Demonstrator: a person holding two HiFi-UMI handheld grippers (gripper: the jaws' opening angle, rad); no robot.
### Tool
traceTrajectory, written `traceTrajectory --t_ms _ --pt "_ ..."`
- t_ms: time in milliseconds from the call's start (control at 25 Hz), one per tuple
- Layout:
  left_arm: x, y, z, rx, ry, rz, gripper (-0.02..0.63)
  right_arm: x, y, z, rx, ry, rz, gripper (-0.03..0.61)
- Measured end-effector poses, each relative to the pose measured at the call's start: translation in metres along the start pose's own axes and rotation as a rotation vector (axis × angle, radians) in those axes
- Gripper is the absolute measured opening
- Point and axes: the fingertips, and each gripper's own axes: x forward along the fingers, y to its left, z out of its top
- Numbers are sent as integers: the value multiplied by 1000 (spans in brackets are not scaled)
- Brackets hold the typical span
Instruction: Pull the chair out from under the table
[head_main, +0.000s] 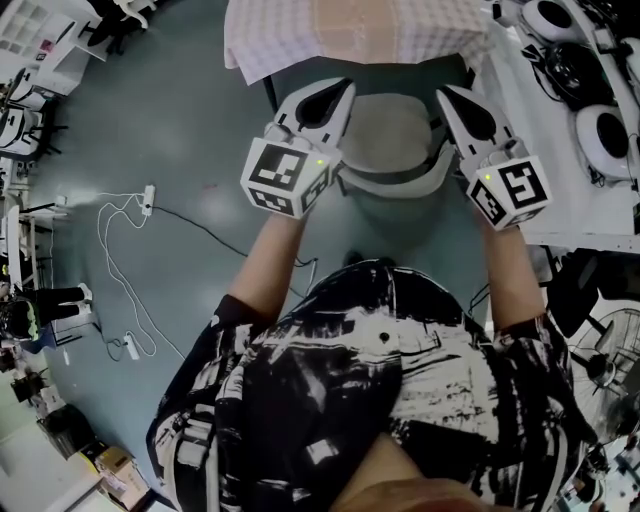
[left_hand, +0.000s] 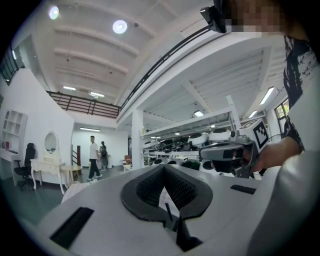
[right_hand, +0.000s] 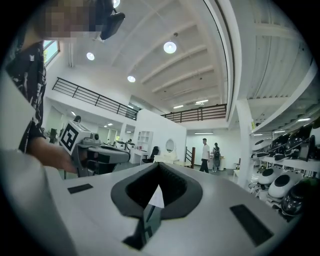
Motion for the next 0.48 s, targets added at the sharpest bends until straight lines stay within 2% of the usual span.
traceTrajectory --t_ms 480 --pt "0 -5 -6 -5 15 0 0 -2 0 -7 1 20 -1 0"
